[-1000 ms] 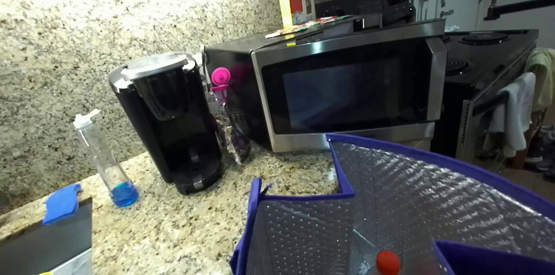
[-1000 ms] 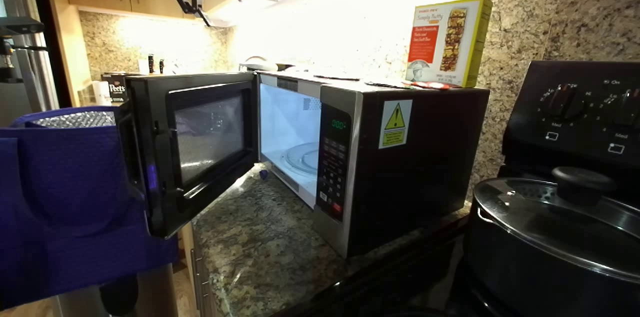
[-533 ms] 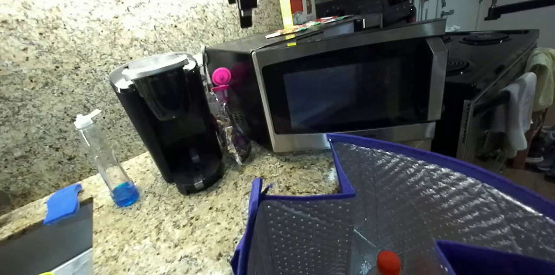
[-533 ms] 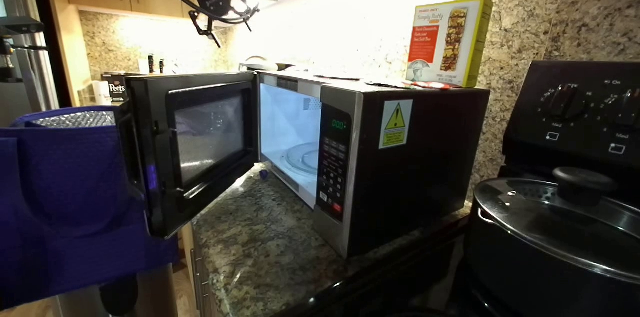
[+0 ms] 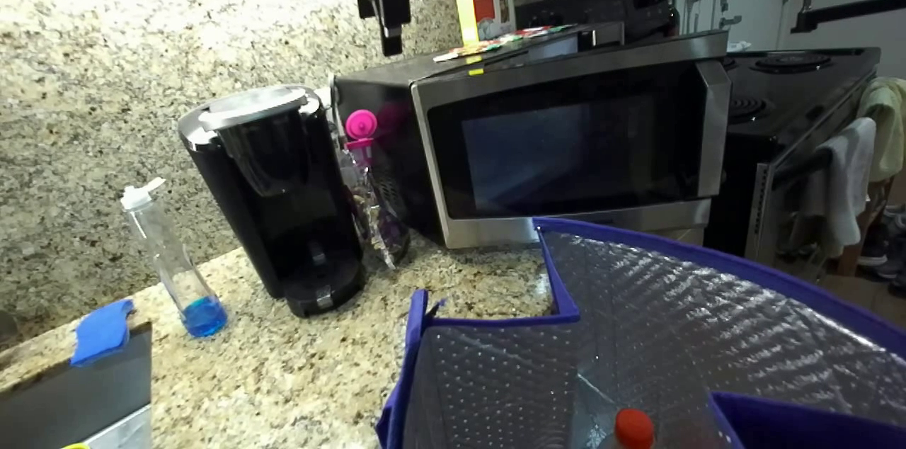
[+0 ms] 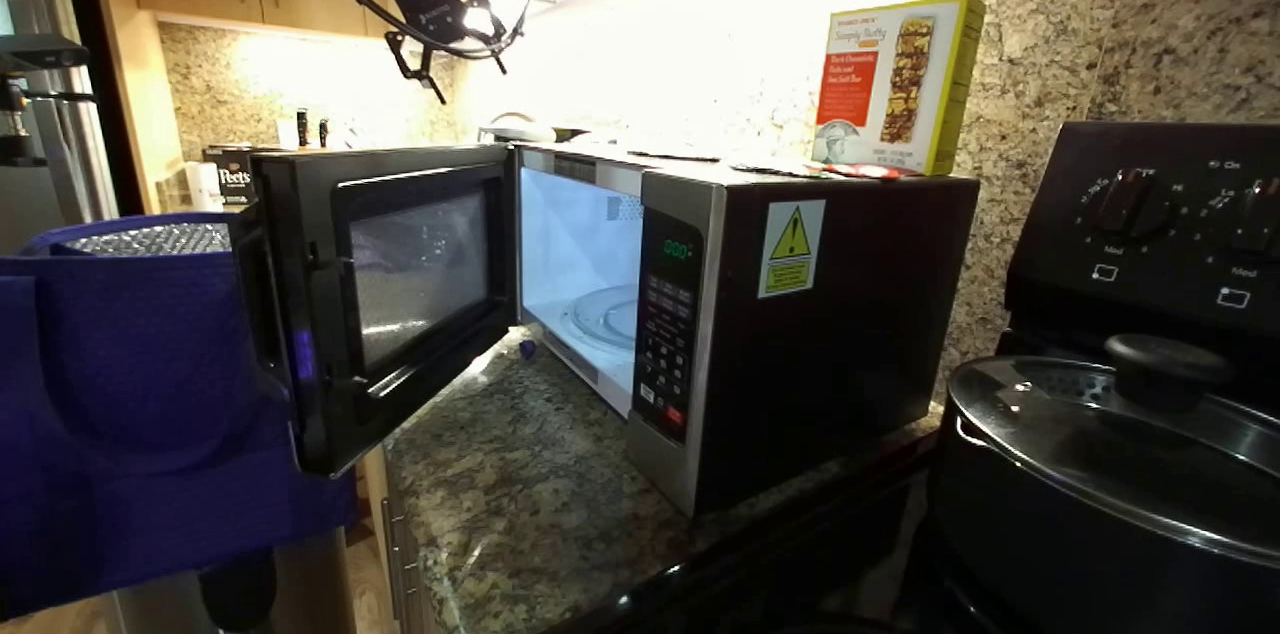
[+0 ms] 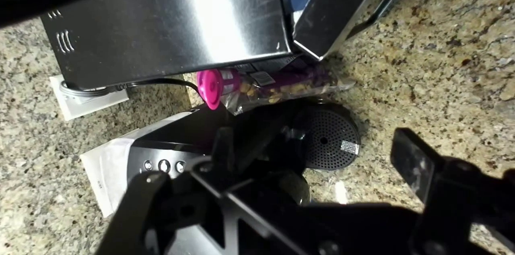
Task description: Put the pink bottle in the blue bag
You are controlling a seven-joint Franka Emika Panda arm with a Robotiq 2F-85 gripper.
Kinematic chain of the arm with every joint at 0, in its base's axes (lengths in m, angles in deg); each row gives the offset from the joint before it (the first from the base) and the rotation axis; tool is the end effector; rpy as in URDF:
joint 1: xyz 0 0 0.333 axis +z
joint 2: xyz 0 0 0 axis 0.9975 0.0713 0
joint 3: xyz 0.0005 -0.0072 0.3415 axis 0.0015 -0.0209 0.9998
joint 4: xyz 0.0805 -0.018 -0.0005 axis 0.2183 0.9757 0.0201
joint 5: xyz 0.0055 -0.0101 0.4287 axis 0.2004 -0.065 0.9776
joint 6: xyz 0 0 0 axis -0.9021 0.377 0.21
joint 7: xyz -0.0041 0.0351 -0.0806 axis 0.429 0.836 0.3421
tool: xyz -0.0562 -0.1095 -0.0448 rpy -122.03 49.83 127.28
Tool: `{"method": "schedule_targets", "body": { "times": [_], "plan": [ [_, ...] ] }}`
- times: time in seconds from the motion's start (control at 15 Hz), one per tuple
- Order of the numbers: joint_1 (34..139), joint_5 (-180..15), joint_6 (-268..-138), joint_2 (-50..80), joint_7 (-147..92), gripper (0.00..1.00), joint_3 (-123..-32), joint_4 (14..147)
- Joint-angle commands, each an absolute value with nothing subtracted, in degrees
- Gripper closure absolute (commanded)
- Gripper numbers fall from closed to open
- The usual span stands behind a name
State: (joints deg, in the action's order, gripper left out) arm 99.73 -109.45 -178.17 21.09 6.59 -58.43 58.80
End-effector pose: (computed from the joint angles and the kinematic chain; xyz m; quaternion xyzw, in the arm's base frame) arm 0.6979 0.2839 0.5945 0.8306 0.4966 0.1461 0.2055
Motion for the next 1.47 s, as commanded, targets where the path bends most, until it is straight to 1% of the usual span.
{"method": "schedule_targets", "body": {
  "times": [0.0, 0.07, 0.33, 0.6, 0.93, 1.4],
  "plan": [
    [98.8, -108.8, -179.3, 24.9, 13.8, 0.00, -57.9, 55.4],
    [100.2, -107.8, -179.1, 26.5, 16.3, 0.00, -60.0, 53.6],
    [100.1, -106.5, -179.9, 32.3, 23.9, 0.00, -61.9, 47.7],
    [100.5, -105.5, -181.2, 37.6, 26.0, 0.00, -64.2, 41.1],
    [102.5, -103.8, -183.0, 44.6, 23.5, 0.00, -66.3, 31.3],
    [105.7, -105.1, -178.7, 51.0, 18.5, 0.00, -72.9, 23.6]
  ]
}}
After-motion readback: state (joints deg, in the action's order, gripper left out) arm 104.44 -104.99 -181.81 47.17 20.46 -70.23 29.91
